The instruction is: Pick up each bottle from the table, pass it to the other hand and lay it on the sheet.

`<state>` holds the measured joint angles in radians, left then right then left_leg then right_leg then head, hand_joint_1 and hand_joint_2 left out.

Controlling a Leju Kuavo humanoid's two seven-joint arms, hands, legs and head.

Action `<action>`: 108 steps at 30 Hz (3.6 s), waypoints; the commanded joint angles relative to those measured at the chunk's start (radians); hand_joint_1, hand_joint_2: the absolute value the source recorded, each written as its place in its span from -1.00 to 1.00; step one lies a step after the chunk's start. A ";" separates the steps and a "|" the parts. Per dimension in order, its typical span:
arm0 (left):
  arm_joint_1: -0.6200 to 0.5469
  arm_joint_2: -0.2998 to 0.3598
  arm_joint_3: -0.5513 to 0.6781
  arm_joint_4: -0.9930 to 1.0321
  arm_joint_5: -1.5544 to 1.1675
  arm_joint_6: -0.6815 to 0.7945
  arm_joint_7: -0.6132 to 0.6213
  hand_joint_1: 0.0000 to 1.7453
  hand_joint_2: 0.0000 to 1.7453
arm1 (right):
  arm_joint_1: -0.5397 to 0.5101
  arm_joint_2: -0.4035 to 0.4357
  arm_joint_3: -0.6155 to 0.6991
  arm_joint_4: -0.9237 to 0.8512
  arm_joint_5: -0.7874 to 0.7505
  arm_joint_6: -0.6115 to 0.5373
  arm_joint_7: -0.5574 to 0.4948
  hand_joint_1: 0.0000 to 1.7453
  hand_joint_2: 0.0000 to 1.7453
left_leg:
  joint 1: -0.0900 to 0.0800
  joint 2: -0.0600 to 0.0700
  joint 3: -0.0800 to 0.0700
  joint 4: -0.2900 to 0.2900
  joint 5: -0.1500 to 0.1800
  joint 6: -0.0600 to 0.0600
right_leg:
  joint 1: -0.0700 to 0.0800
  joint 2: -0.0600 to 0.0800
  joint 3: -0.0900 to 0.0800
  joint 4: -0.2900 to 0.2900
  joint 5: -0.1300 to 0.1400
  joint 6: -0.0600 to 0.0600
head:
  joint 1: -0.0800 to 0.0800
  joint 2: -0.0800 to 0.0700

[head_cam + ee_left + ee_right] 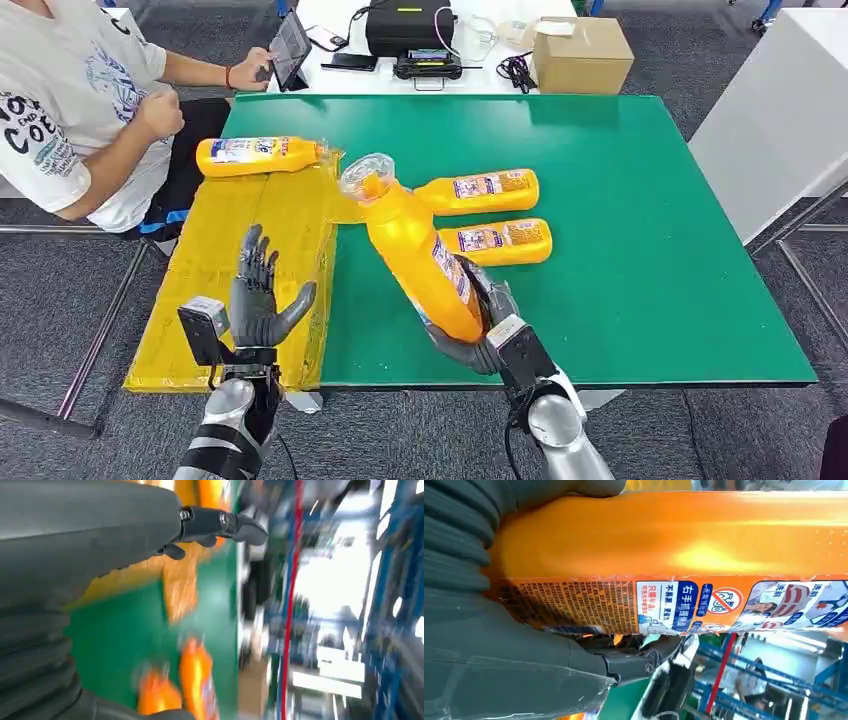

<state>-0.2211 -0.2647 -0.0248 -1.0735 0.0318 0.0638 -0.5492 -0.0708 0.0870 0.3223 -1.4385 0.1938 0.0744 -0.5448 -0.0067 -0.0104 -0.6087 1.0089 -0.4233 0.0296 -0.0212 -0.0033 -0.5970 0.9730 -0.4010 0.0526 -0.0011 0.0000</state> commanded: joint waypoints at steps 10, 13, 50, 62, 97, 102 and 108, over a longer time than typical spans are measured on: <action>-0.014 0.104 -0.222 0.091 0.293 -0.493 0.178 -1.00 1.00 | 0.002 0.063 -0.016 0.209 0.029 0.113 -0.140 1.00 1.00 | 0.001 0.002 0.004 -0.001 -0.002 -0.002 | 0.002 0.002 0.004 -0.001 -0.001 -0.003 | 0.000 0.000; -0.014 0.104 -0.222 0.091 0.293 -0.493 0.178 -1.00 1.00 | 0.002 0.063 -0.016 0.209 0.029 0.113 -0.140 1.00 1.00 | 0.001 0.002 0.003 -0.001 -0.001 -0.001 | 0.001 0.001 0.002 -0.001 0.000 -0.002 | 0.000 0.000; 0.017 0.073 -0.211 0.007 0.241 -0.459 0.119 -1.00 1.00 | -0.051 0.130 0.078 0.505 0.002 0.147 -0.096 1.00 1.00 | 0.002 0.002 0.003 0.000 -0.001 -0.002 | 0.002 0.001 0.003 -0.001 -0.001 -0.002 | 0.000 0.000; 0.024 0.124 -0.290 0.043 0.218 -0.536 0.163 -0.74 1.00 | -0.063 0.124 0.072 0.509 0.042 0.104 -0.094 1.00 1.00 | 0.000 0.001 0.002 -0.001 -0.001 -0.001 | 0.000 0.001 0.002 -0.001 0.000 -0.002 | 0.000 0.000; 0.045 0.129 -0.246 0.000 0.085 -0.372 0.173 1.00 1.00 | -0.052 0.128 0.065 0.493 0.098 0.034 -0.075 -1.00 1.00 | 0.001 0.002 0.003 -0.001 -0.001 -0.002 | 0.002 0.002 0.003 -0.001 -0.001 -0.002 | 0.000 0.000; 0.069 0.129 -0.199 -0.071 0.073 -0.313 0.165 1.00 1.00 | -0.013 0.118 0.058 0.323 0.113 -0.030 -0.045 -1.00 -1.00 | 0.001 0.002 0.001 0.000 -0.001 -0.001 | 0.001 0.001 0.000 0.000 -0.001 -0.002 | 0.000 0.000; 0.074 0.115 -0.146 -0.128 0.001 -0.180 0.144 1.00 1.00 | 0.036 0.101 0.063 0.143 0.105 -0.045 -0.025 -1.00 -1.00 | 0.001 0.001 0.000 0.001 -0.001 -0.001 | 0.001 0.000 0.000 0.000 -0.001 -0.002 | 0.000 0.000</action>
<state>-0.1401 -0.1530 -0.2476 -1.1448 0.0863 -0.2061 -0.3925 -0.0649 0.2232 0.3796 -1.1057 0.3037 0.0385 -0.5890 -0.0063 -0.0103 -0.6091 1.0088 -0.4234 0.0296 -0.0210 -0.0032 -0.5977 0.9730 -0.4011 0.0524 -0.0008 0.0000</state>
